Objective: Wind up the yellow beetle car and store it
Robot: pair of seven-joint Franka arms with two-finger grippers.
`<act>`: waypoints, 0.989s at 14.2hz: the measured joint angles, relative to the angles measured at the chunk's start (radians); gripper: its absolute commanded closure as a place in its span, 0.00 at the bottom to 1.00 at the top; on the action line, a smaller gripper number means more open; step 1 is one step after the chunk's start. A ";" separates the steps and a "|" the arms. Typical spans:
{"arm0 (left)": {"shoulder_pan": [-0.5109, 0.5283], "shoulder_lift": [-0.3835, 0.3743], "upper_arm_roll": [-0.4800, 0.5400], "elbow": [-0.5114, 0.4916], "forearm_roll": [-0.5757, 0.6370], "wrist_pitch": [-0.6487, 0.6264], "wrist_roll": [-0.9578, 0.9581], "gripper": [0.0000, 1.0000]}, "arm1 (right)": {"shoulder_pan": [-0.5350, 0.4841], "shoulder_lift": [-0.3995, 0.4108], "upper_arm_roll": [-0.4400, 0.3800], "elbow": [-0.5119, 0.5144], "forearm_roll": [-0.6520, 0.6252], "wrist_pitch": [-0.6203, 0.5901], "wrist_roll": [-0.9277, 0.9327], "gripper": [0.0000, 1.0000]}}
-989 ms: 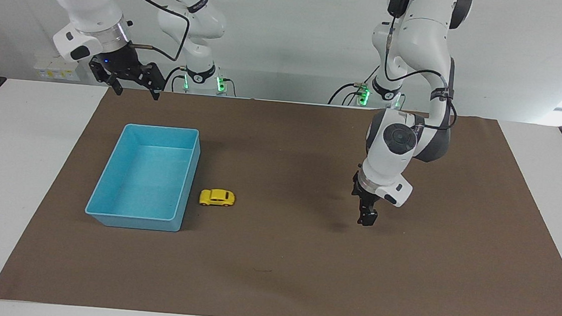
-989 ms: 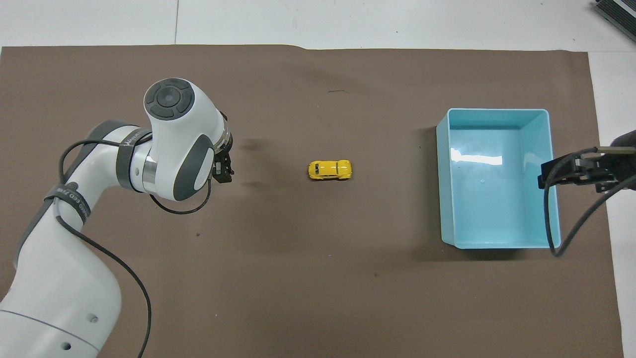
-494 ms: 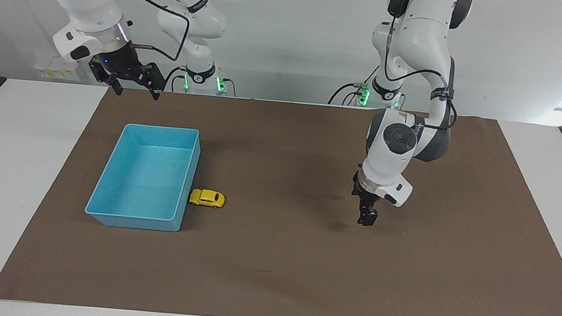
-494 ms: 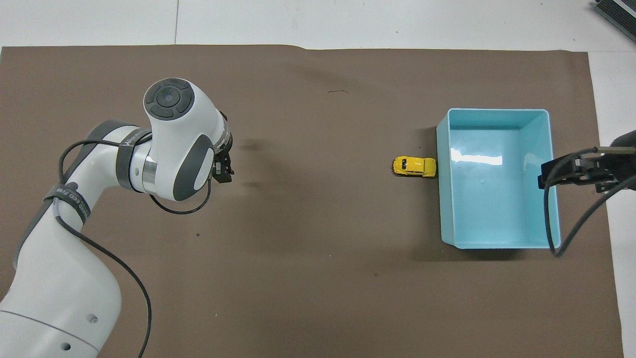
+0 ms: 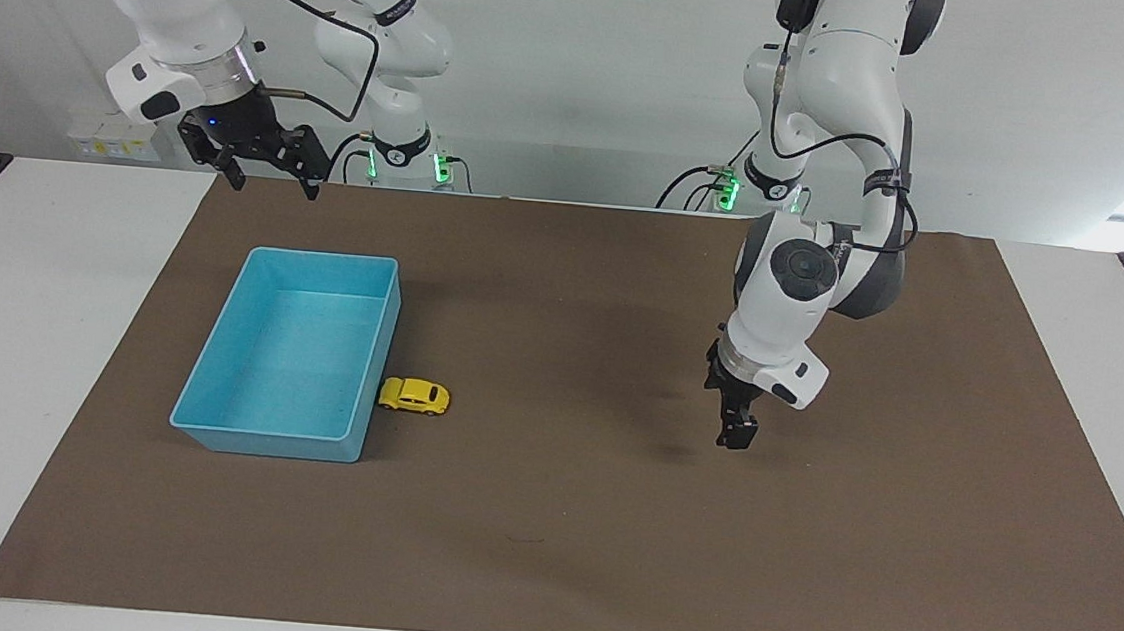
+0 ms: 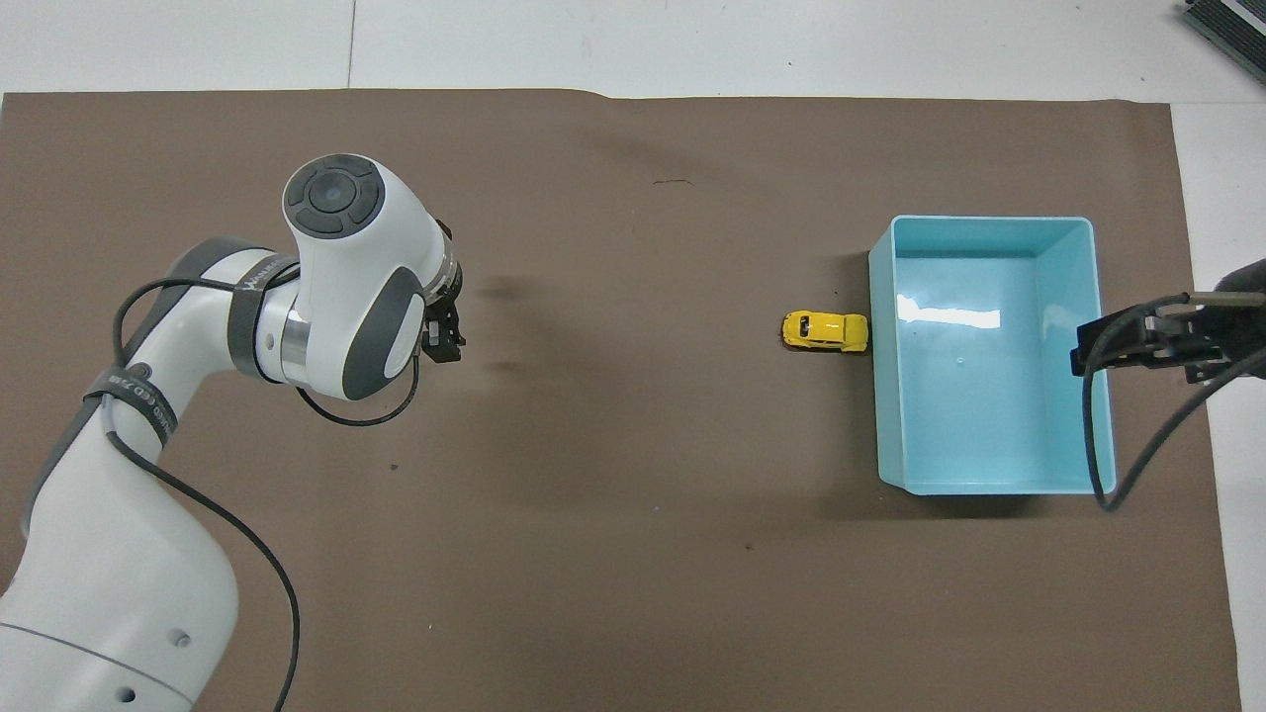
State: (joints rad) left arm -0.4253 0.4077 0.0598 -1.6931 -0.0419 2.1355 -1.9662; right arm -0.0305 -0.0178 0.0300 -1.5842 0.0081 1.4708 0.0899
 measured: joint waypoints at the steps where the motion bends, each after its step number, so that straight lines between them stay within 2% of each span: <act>1: 0.002 -0.010 0.002 0.000 0.000 -0.002 0.000 0.00 | 0.000 0.000 0.000 0.000 0.000 0.000 0.000 0.00; 5: 0.008 -0.049 0.004 0.000 0.001 -0.011 0.046 0.00 | 0.000 0.000 0.000 0.000 0.000 0.000 0.000 0.00; 14: 0.026 -0.151 0.005 0.001 0.001 -0.054 0.292 0.00 | 0.003 0.000 0.000 -0.001 0.000 0.013 -0.004 0.00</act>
State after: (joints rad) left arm -0.3992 0.2564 0.0652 -1.6917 -0.0406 2.0815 -1.6740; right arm -0.0273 -0.0178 0.0305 -1.5850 0.0082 1.4837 0.0860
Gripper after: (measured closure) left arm 0.000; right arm 0.000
